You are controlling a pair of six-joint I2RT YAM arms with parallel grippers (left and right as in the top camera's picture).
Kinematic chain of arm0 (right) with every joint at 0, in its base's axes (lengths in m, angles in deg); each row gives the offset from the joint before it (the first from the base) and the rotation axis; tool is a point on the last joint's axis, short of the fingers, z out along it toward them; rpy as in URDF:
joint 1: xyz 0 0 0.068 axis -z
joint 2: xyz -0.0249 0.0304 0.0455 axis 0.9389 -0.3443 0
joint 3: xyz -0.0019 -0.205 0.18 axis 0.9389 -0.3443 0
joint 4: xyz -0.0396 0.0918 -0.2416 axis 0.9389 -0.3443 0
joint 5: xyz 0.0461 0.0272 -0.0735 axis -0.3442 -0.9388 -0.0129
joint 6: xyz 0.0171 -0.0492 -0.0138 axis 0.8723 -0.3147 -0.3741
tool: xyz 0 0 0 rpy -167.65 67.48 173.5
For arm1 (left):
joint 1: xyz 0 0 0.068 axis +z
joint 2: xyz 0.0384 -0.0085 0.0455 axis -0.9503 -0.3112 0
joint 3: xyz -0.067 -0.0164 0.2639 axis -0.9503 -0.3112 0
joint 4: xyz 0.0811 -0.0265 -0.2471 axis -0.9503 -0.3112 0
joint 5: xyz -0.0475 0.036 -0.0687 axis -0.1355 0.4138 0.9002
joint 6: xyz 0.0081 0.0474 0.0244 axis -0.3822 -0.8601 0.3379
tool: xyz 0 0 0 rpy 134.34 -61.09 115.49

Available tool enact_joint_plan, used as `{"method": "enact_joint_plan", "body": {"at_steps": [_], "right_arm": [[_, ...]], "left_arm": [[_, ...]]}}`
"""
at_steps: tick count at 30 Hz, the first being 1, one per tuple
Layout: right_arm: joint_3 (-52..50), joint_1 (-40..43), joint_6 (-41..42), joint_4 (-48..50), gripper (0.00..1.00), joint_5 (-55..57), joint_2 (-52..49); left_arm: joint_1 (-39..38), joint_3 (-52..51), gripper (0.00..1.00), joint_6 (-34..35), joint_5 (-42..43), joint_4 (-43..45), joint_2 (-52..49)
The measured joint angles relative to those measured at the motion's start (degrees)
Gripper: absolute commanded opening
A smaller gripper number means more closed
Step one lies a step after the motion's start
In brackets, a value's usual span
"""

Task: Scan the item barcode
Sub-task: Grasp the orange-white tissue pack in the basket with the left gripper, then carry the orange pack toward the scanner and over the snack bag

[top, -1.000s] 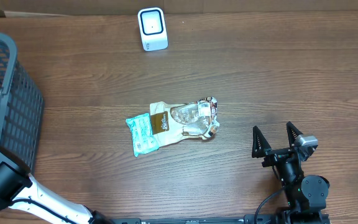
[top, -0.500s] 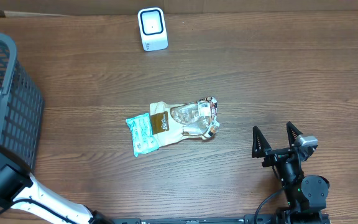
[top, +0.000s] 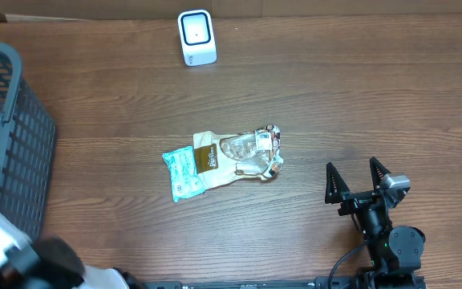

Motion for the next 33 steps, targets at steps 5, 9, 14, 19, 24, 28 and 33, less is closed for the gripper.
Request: {"method": "enact_joint_plan", "body": {"at_steps": [5, 9, 14, 19, 24, 28, 33], "right_arm": [[0.0, 0.0, 0.02, 0.02, 1.0, 0.02, 0.0], [0.0, 0.0, 0.0, 0.02, 1.0, 0.0, 0.0], [0.0, 0.0, 0.0, 0.0, 1.0, 0.0, 0.0], [0.0, 0.0, 0.0, 0.0, 1.0, 0.02, 0.0], [0.0, 0.0, 0.02, 0.0, 1.0, 0.0, 0.0], [0.0, 0.0, 0.02, 0.02, 1.0, 0.02, 0.0], [0.0, 0.0, 0.0, 0.04, 1.0, -0.02, 0.0]], "left_arm": [[-11.5, 0.74, 0.04, -0.02, 0.81, -3.87, 8.31], [-24.04, 0.96, 0.04, -0.48, -0.94, -8.37, 10.14], [-36.74, -1.88, 0.04, -1.33, -4.28, -10.08, 8.07], [-46.45, -7.52, 0.04, -1.33, -6.12, -8.66, 4.28], [-53.7, -12.26, 0.04, -1.29, -6.56, -6.08, -1.2], [-59.45, -14.19, 0.04, -1.2, -6.82, -4.42, -6.6], [-65.33, -14.38, 0.04, -1.09, -6.97, -2.49, -11.74]]}}
